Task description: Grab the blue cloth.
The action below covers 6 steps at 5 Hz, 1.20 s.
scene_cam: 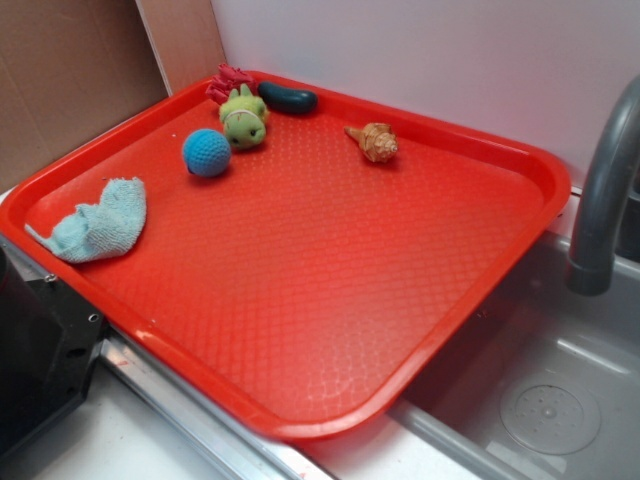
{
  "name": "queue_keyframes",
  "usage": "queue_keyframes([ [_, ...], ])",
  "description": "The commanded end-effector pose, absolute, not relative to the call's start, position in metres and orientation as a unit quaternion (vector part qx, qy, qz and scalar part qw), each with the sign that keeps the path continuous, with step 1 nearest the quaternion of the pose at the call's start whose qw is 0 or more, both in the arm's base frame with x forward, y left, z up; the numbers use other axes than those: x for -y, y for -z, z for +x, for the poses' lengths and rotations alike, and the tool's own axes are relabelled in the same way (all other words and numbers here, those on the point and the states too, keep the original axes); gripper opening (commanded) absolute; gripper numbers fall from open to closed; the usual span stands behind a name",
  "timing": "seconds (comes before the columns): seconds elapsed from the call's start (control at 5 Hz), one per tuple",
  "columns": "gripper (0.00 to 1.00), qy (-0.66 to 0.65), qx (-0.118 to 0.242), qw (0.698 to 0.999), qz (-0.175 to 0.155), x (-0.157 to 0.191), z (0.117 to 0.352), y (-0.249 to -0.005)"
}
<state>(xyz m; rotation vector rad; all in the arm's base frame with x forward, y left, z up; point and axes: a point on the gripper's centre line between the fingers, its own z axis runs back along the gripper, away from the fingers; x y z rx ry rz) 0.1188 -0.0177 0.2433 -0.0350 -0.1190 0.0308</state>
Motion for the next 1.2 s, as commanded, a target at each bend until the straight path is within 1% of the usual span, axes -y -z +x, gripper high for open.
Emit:
queue_keyframes([
  [0.0, 1.0, -0.015, 0.059, 0.998, -0.018, 0.018, 0.119, -0.243],
  [0.2, 1.0, -0.026, 0.023, 0.999, -0.008, -0.028, 0.131, -0.193],
  [0.4, 1.0, -0.011, 0.008, 1.0, -0.012, -0.063, 0.142, -0.143],
  [0.6, 1.0, 0.03, 0.028, 0.999, -0.001, -0.065, 0.147, -0.094],
  [0.8, 1.0, 0.073, 0.044, 0.996, 0.004, -0.046, 0.151, -0.049],
  [1.0, 1.0, 0.073, 0.031, 0.997, 0.002, -0.048, 0.145, -0.029],
])
